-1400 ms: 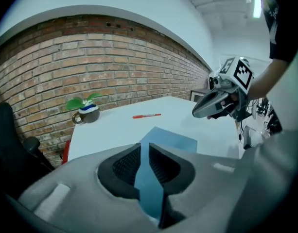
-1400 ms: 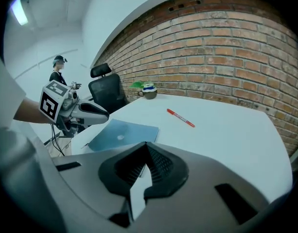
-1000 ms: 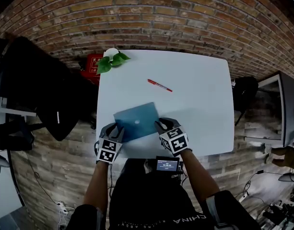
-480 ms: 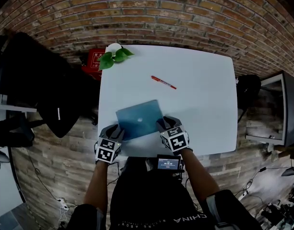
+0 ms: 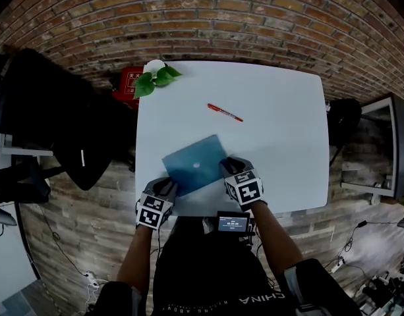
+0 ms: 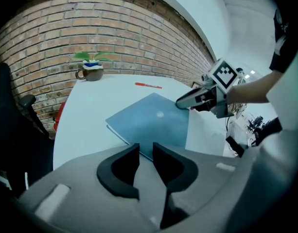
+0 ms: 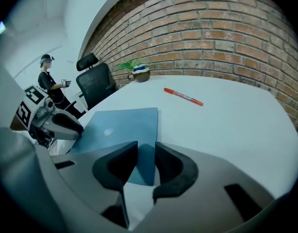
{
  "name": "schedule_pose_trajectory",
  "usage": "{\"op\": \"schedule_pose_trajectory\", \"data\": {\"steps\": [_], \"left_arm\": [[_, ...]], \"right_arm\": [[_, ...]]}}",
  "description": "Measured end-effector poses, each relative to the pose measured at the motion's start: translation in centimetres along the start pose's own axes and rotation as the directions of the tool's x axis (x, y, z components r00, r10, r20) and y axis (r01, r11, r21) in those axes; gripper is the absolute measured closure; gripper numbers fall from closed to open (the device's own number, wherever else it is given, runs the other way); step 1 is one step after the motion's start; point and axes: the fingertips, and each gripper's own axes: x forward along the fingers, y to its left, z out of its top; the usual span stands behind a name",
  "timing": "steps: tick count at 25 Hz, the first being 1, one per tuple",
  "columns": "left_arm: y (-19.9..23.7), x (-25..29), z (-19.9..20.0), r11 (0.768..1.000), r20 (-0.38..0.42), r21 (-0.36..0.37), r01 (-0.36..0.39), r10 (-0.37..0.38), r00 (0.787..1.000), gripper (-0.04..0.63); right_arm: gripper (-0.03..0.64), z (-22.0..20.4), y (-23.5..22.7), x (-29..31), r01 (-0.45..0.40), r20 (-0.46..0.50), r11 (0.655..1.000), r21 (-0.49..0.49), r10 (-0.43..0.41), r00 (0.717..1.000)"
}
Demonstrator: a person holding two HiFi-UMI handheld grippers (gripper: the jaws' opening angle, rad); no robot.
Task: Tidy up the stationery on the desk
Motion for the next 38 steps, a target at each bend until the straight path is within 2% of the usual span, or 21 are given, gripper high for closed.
{"op": "schedule_pose_trajectory", "data": {"steps": [7, 10, 16, 21, 25, 30, 34, 38], "left_arm": [[-4.7, 1.5, 0.3, 0.991, -0.056, 0.07, 0.11, -0.106, 0.993, 0.502], [-6.9, 2.2, 0.5, 0.977, -0.095, 0.121, 0.174, -0.163, 0.982, 0.503], [-10.8, 3.6, 0.9, 0.943, -0.151, 0.168, 0.286, -0.262, 0.953, 0.503], [-13.5, 4.9, 1.7, 0.916, -0.177, 0.205, 0.345, -0.312, 0.933, 0.512], [-15.0, 6.0, 2.5, 0.904, -0.181, 0.214, 0.371, -0.336, 0.924, 0.526], [-15.2, 6.9, 3.0, 0.911, -0.161, 0.187, 0.367, -0.341, 0.926, 0.555], [-15.2, 7.2, 4.0, 0.921, -0.136, 0.156, 0.356, -0.337, 0.932, 0.555], [-15.6, 7.7, 4.7, 0.92, -0.133, 0.153, 0.36, -0.342, 0.93, 0.555]], "right_arm": [[0.503, 1.7, -3.8, 0.2, 0.07, 0.027, 0.997, -0.011, -0.07, 0.997], [0.508, 2.6, -5.2, 0.5, 0.095, 0.04, 0.995, -0.014, -0.094, 0.995], [0.514, 4.4, -7.2, 1.4, 0.117, 0.055, 0.993, -0.02, -0.116, 0.992], [0.526, 5.9, -8.1, 2.3, 0.113, 0.073, 0.993, -0.042, -0.11, 0.991], [0.543, 7.2, -8.4, 2.9, 0.102, 0.095, 0.992, -0.068, -0.095, 0.991], [0.567, 8.1, -8.7, 2.4, 0.083, 0.14, 0.996, -0.034, -0.077, 0.987], [0.555, 7.1, -8.7, 1.4, 0.078, 0.11, 0.996, -0.053, -0.072, 0.991], [0.532, 4.3, -9.5, -0.4, 0.131, 0.061, 0.991, -0.015, -0.129, 0.99]]}}
